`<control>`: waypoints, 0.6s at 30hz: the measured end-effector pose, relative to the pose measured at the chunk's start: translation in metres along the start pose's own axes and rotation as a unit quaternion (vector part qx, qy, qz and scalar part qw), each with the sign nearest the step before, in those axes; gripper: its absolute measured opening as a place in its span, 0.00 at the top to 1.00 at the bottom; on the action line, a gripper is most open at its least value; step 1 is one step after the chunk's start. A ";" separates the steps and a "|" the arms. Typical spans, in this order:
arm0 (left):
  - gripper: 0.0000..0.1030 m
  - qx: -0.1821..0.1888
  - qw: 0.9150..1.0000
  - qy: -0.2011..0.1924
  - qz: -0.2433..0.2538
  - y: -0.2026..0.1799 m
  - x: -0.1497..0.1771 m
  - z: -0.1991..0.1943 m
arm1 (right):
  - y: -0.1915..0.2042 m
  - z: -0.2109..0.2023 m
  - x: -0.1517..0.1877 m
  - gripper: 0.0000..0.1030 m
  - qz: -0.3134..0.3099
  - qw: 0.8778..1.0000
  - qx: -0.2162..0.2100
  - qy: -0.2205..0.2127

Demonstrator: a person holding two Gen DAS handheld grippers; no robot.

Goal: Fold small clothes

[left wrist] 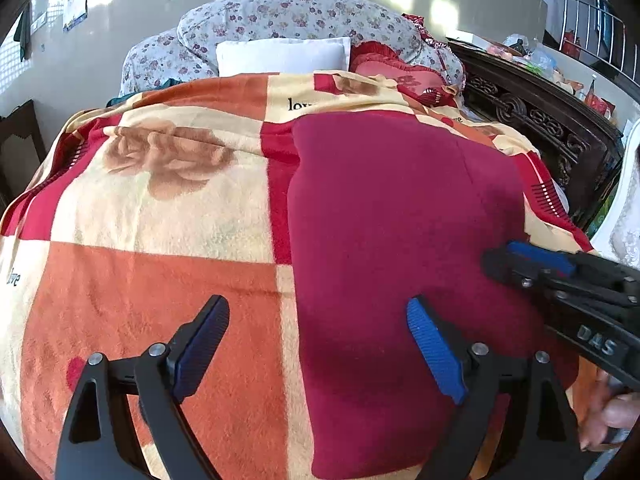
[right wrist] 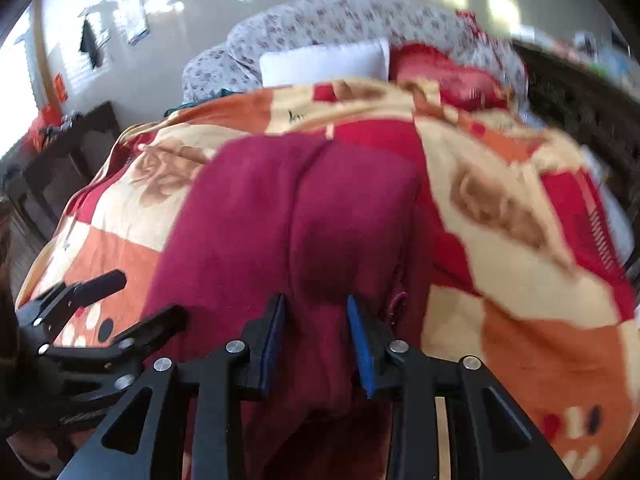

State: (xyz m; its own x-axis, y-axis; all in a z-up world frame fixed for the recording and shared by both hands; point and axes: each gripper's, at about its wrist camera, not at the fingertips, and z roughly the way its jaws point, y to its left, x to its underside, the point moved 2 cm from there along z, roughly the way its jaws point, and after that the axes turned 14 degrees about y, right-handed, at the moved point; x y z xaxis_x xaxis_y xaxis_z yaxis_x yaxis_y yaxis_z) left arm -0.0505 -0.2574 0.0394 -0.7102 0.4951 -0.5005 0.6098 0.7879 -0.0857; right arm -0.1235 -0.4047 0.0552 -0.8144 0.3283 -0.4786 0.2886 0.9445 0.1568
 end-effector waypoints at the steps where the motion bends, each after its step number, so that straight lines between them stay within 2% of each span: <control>1: 0.12 0.001 1.000 0.001 -0.001 0.000 0.000 0.001 | -0.002 0.001 0.000 0.67 0.003 1.000 -0.005 -0.002; 5: 0.12 0.007 1.000 0.005 -0.009 0.001 0.000 0.001 | 0.000 -0.008 0.005 0.66 -0.005 1.000 -0.005 -0.005; 7: 0.12 0.010 1.000 0.005 -0.011 0.002 0.001 -0.001 | -0.005 -0.019 0.010 0.61 0.017 0.999 -0.026 -0.008; 8: 0.12 0.014 1.000 0.006 -0.011 0.003 0.003 -0.003 | -0.008 -0.025 0.013 0.54 0.030 0.999 -0.040 -0.014; 10: 0.12 0.023 1.000 0.009 -0.012 0.007 0.005 -0.005 | -0.017 -0.037 0.021 0.18 0.056 0.996 -0.056 -0.028; 11: 0.12 0.031 0.999 0.011 -0.012 0.010 0.006 -0.006 | -0.023 -0.042 0.027 0.14 0.068 0.996 -0.053 -0.038; 15: 0.11 0.062 0.998 0.012 -0.032 0.025 0.009 -0.005 | -0.043 -0.042 0.038 0.13 0.081 0.994 -0.060 -0.045; 18: 0.11 0.107 0.992 0.019 -0.070 0.039 0.006 0.003 | -0.055 -0.030 0.035 0.10 0.100 0.989 -0.105 -0.041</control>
State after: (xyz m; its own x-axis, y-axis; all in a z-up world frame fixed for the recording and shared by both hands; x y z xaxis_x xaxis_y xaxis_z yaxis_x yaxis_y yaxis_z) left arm -0.0296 -0.2246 0.0300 -0.8037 0.4025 -0.4382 0.5614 0.7569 -0.3345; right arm -0.1831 -0.4450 0.0558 -0.7055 0.5153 -0.4865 0.3225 0.8447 0.4271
